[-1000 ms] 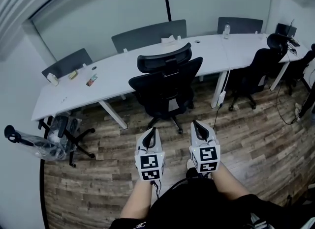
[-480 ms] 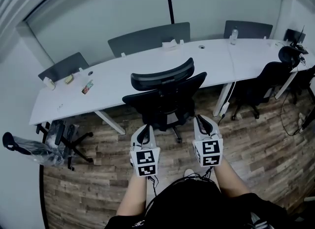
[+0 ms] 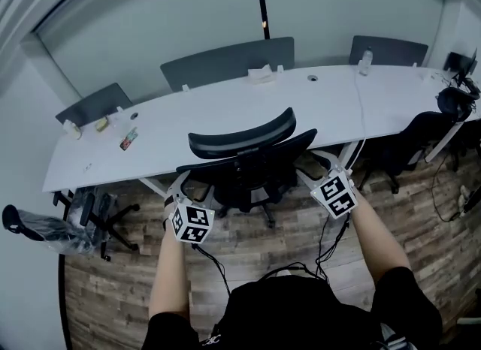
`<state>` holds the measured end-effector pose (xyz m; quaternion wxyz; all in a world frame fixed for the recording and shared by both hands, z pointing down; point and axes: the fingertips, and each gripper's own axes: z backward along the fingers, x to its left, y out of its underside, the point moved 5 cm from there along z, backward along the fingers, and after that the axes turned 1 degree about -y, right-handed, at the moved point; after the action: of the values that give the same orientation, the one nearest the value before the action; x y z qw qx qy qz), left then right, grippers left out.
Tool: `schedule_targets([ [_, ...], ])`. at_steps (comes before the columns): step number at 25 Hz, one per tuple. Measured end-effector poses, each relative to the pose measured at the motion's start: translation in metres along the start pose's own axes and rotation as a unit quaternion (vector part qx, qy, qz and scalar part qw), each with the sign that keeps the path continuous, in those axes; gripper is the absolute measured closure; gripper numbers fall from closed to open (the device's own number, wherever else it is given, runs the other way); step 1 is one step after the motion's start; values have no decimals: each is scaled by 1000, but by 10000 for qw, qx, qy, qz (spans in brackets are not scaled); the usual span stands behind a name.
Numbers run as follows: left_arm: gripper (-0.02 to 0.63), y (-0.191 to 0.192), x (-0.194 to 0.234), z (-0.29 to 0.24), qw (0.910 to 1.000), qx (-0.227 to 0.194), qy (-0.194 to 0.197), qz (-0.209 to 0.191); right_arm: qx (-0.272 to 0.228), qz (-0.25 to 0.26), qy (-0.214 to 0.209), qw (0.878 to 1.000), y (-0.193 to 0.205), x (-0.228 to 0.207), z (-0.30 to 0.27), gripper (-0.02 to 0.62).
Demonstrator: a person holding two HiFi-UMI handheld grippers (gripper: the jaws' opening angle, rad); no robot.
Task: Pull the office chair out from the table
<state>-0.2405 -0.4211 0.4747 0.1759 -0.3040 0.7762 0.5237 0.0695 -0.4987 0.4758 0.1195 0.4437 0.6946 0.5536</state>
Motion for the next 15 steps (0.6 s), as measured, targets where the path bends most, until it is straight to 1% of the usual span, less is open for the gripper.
schedule_targets([
  [2,306,9,8,-17,9988,192,183,-405,301,492,-142,9982,7,-25,-15,333],
  [6,302,23,27,-39,9957,470,481,-644,764,1302,-372,9878,8,-61,-46,281],
  [10,301,35,37,-57,9911,676,751,-869,1321,1940,-495,9708,15,-74,-74,279],
  [13,310,43,40,-67,9884,802,877,-948,1673,2236,-541,9587,23,-78,-87,279],
  [15,316,49,41,-72,9863,910,947,-1001,1835,2360,-553,9527,29,-80,-93,284],
])
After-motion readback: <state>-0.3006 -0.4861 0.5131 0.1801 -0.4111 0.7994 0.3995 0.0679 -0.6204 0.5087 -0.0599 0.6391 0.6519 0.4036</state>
